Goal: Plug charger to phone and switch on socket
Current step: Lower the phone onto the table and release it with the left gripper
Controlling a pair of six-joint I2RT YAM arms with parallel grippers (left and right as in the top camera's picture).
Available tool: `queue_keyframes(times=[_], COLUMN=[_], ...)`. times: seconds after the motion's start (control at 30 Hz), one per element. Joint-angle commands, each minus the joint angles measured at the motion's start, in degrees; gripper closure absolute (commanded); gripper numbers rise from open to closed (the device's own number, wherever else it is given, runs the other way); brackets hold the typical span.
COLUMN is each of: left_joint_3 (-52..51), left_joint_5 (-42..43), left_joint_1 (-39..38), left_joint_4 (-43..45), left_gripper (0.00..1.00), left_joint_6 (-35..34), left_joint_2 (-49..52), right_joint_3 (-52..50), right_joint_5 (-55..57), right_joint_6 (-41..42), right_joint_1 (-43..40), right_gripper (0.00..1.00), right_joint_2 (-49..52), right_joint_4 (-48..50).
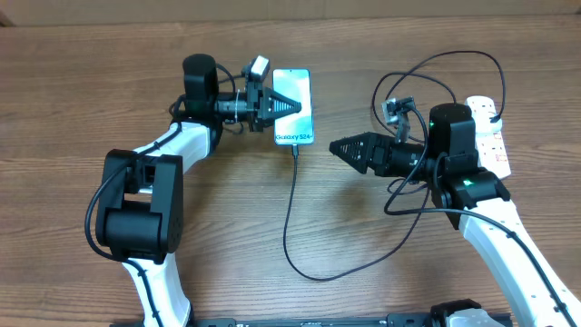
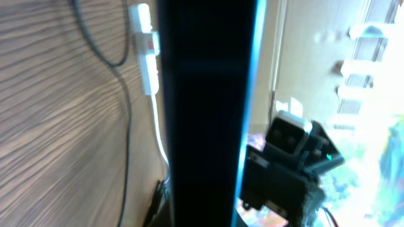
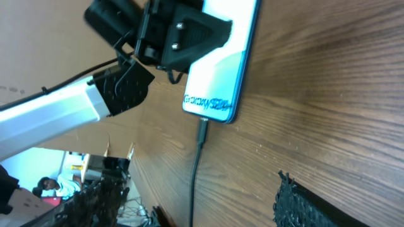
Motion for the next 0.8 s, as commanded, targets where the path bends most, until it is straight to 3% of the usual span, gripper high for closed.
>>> queue_keyframes(times=[0.0, 0.1, 0.27, 0.37, 0.57, 0.67, 0.77], left_joint_3=[-0.07, -0.07, -0.07, -0.07, -0.07, -0.07, -0.07], left_joint_5=[-7.98, -15.30, -27.58, -33.18, -41.77, -44.70, -47.91], left_joint_1=[0.04, -0.37, -0.59, -0.59, -0.61, -0.59, -0.59], left_joint_4=[-13.86, -28.22, -42.53, -46.80, -52.37, -54.47, -56.74], left_gripper=[0.96, 0.96, 0.96, 0.96, 0.95, 0.81, 0.57], left_joint_6=[15.61, 25.42, 35.23, 39.74, 41.44, 41.42, 41.40], left_joint_2=[-0.04, -0.04, -0.04, -0.04, -0.04, -0.04, -0.04], right_joint_3=[1.05, 1.05, 1.05, 1.05, 1.05, 1.05, 1.05], right_joint_5=[0.11, 0.11, 0.11, -0.04, -0.04, -0.04, -0.04], right_joint_6=[-2.40, -2.40, -2.40, -3.63, -3.63, -3.63, -3.65], right_joint_1=[-0.44, -0.44, -0.44, -0.44, -0.44, -0.44, -0.44], right_gripper=[0.19, 0.19, 0.19, 0.19, 0.19, 0.19, 0.19], right_joint_2=[-1.44, -1.44, -1.44, -1.44, -1.44, -1.44, -1.44], right_joint_4=[-1.42, -1.57, -1.60, -1.81, -2.23, -2.23, -2.40])
